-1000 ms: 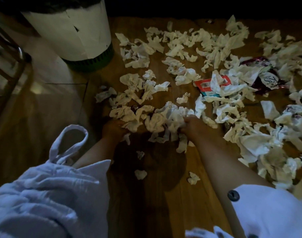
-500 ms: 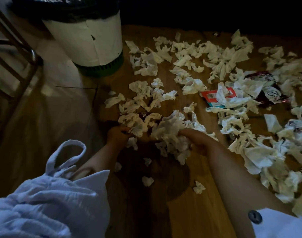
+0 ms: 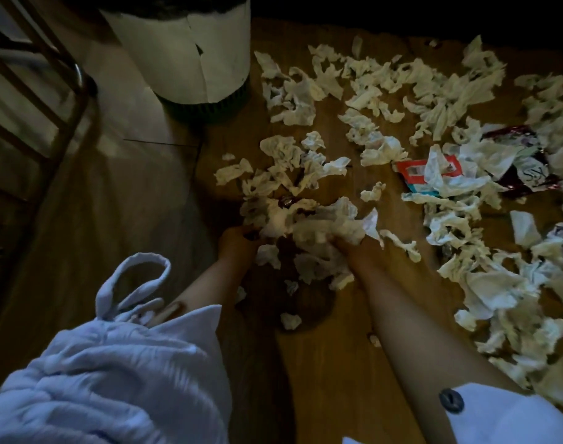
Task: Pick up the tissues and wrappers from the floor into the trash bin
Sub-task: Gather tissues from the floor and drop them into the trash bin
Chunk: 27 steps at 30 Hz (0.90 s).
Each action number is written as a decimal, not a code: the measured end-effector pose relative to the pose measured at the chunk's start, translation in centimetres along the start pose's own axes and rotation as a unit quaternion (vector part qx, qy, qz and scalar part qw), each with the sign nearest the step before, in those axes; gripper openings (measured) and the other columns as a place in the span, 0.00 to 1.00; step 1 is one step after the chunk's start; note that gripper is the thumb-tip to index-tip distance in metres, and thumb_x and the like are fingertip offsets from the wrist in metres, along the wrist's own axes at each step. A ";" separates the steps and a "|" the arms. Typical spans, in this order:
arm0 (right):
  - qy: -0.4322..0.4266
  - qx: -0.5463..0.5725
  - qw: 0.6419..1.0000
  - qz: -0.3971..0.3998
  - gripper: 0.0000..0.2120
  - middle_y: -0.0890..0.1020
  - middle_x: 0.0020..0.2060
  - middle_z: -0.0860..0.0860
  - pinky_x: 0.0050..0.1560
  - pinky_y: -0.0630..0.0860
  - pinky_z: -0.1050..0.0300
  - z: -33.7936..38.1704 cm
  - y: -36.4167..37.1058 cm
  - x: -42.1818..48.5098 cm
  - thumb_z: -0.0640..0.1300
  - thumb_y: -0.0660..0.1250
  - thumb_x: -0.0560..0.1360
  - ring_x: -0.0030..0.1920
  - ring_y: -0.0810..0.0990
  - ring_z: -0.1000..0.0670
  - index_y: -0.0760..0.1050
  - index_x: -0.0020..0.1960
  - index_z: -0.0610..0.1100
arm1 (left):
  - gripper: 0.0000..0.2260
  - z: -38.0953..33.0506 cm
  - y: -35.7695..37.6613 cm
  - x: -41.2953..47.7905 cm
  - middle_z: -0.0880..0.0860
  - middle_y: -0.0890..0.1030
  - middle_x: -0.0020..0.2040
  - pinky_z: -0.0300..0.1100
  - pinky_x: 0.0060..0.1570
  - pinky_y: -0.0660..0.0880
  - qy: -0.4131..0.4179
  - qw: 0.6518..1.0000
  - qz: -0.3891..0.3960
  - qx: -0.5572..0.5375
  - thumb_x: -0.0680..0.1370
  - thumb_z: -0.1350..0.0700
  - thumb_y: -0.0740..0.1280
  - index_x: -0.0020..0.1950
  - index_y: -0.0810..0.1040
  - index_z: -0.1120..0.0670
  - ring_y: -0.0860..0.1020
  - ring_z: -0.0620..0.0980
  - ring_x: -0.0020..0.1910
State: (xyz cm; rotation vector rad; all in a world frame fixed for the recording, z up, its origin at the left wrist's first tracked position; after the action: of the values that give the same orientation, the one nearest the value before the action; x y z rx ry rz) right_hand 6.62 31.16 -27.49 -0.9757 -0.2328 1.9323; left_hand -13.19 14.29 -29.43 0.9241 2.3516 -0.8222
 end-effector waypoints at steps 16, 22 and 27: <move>0.177 0.201 0.962 0.043 0.39 0.69 0.69 0.42 0.62 0.70 0.46 19.6 -7.2 -15.7 0.52 0.74 0.67 0.68 0.69 0.41 0.62 0.71 0.38 | 0.16 -18.5 -14.5 -18.3 0.56 0.79 0.46 0.40 0.42 0.75 -0.089 0.972 0.067 -0.208 0.76 0.62 0.66 0.62 0.73 0.66 0.78 0.49 0.41; 0.158 0.242 0.954 0.078 0.32 0.75 0.64 0.44 0.57 0.71 0.52 29.2 -9.4 -17.4 0.48 0.74 0.68 0.64 0.73 0.43 0.68 0.67 0.37 | 0.16 -27.1 -18.7 -20.3 0.53 0.78 0.47 0.31 0.30 0.76 -0.063 0.979 0.073 -0.178 0.77 0.61 0.65 0.63 0.72 0.65 0.76 0.45 0.39; 0.144 0.264 0.947 0.112 0.36 0.77 0.61 0.43 0.57 0.74 0.51 35.1 -10.0 -16.0 0.50 0.77 0.63 0.60 0.76 0.44 0.69 0.66 0.38 | 0.16 -31.7 -21.2 -19.7 0.59 0.78 0.51 0.27 0.25 0.73 -0.055 0.978 0.043 -0.195 0.76 0.63 0.64 0.63 0.72 0.66 0.75 0.45 0.38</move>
State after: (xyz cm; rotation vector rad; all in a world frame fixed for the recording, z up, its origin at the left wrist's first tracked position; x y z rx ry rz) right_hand -7.76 31.49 9.67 -0.9245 0.5619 1.8727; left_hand -22.26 14.65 12.53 0.7827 2.2456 -0.3459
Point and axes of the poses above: each hand's wrist, its own x-axis towards the middle knuckle, its own y-axis out of the palm, z = x × y, the point moved 10 cm from there along x, towards the middle knuckle
